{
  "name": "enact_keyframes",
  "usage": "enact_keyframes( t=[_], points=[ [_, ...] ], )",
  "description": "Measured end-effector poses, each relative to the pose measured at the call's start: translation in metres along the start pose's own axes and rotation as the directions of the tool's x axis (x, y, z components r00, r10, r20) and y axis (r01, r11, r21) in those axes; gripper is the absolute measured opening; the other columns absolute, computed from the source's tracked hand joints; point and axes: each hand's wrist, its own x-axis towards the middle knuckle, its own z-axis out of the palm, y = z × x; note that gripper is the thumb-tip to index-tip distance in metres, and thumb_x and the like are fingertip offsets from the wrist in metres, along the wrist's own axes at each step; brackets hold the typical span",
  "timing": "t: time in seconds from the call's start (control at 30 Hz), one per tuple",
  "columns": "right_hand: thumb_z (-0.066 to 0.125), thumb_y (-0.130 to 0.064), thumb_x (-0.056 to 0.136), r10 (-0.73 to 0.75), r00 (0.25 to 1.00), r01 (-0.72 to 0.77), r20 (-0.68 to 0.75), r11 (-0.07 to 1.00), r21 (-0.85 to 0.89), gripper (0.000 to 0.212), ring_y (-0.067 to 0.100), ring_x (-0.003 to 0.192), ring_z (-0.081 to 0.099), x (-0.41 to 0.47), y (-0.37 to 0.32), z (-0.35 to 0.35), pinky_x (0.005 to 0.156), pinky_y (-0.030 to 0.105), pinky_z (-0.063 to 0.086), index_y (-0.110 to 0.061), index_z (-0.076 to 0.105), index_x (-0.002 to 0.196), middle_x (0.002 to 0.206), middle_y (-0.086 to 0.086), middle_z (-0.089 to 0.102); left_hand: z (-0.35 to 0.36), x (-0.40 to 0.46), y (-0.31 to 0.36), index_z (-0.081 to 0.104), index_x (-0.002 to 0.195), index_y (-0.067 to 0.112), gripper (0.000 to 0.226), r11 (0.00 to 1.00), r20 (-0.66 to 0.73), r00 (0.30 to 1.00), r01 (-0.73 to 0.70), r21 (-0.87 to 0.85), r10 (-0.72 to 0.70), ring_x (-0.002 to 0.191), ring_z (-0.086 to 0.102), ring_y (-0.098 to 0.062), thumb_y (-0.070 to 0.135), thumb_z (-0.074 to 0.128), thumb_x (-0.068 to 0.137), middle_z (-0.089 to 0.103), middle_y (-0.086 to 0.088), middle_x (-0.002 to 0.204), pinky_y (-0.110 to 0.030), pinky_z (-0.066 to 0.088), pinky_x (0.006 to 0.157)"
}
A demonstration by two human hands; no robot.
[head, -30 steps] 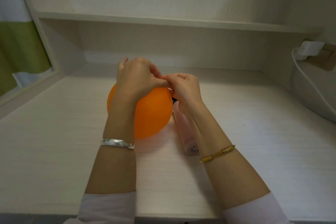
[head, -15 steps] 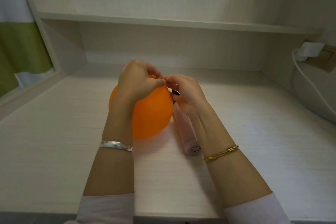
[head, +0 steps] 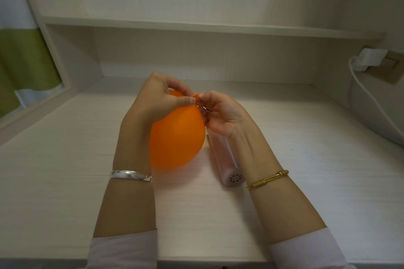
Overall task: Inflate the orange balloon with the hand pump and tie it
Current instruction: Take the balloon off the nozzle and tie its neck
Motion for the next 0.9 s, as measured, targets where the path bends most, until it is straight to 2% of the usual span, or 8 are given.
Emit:
enact_keyframes(
  t=[0.13,0.27,0.37,0.6,0.73,0.9],
  points=[
    [0.049,-0.004,0.084,0.02,0.999,-0.02,0.03,1.0,-0.005,0.012,0.011,0.062,0.045,-0.002,-0.001,-0.002,0.056,0.023,0.037,-0.009,0.054,0.074,0.07,0.003,0.051,-0.002,-0.001,0.001,0.069,0.078,0.026,0.007,1.0,0.031,0.999,-0.012,-0.022,0.013,0.095,0.055,-0.021,0.021,0.073,0.077,0.064,0.002,0.096,-0.029,0.041,0.071],
    [0.051,-0.004,0.083,0.011,1.0,-0.011,0.024,1.0,-0.009,0.01,0.012,0.064,0.047,-0.001,-0.001,-0.005,0.056,0.024,0.037,-0.009,0.055,0.075,0.071,0.003,0.052,-0.001,-0.002,0.001,0.068,0.078,0.027,0.007,1.0,0.032,0.999,-0.01,-0.028,0.011,0.094,0.054,-0.022,0.023,0.073,0.077,0.064,0.002,0.096,-0.033,0.041,0.075],
    [0.054,-0.004,0.082,-0.022,1.0,0.022,0.0,0.999,-0.033,0.014,0.013,0.065,0.047,0.0,-0.001,-0.005,0.056,0.025,0.037,-0.011,0.056,0.07,0.071,0.003,0.052,0.003,-0.001,0.001,0.067,0.077,0.027,0.007,1.0,-0.019,1.0,-0.018,-0.013,0.017,0.092,0.053,-0.021,0.024,0.073,0.077,0.062,0.002,0.094,-0.035,0.041,0.076],
    [0.056,-0.005,0.081,-0.049,0.998,0.048,-0.034,0.998,-0.029,0.016,0.013,0.068,0.046,0.003,0.0,-0.005,0.058,0.025,0.035,-0.012,0.056,0.067,0.069,0.002,0.052,0.008,0.001,-0.002,0.065,0.08,0.024,0.011,0.996,-0.082,0.994,-0.067,0.062,0.072,0.09,0.047,-0.013,0.023,0.074,0.076,0.053,0.013,0.084,-0.03,0.035,0.075],
    [0.055,-0.005,0.081,-0.042,0.998,0.042,-0.052,0.999,-0.011,0.016,0.012,0.066,0.045,0.002,0.001,-0.004,0.06,0.025,0.035,-0.012,0.056,0.067,0.068,0.002,0.053,0.006,0.002,0.0,0.062,0.079,0.02,0.018,0.989,-0.063,0.987,-0.145,0.033,0.147,0.085,0.054,-0.011,0.01,0.076,0.072,0.058,0.009,0.081,-0.024,0.041,0.072],
    [0.056,-0.004,0.08,-0.056,0.995,0.058,-0.08,0.998,0.021,0.016,0.012,0.065,0.045,0.002,0.0,-0.004,0.06,0.024,0.034,-0.011,0.056,0.066,0.067,0.002,0.053,0.009,0.003,0.001,0.069,0.077,0.022,0.012,0.99,-0.082,0.987,-0.137,0.034,0.139,0.085,0.055,-0.009,0.011,0.073,0.075,0.063,0.005,0.085,-0.019,0.038,0.072]
  ],
)
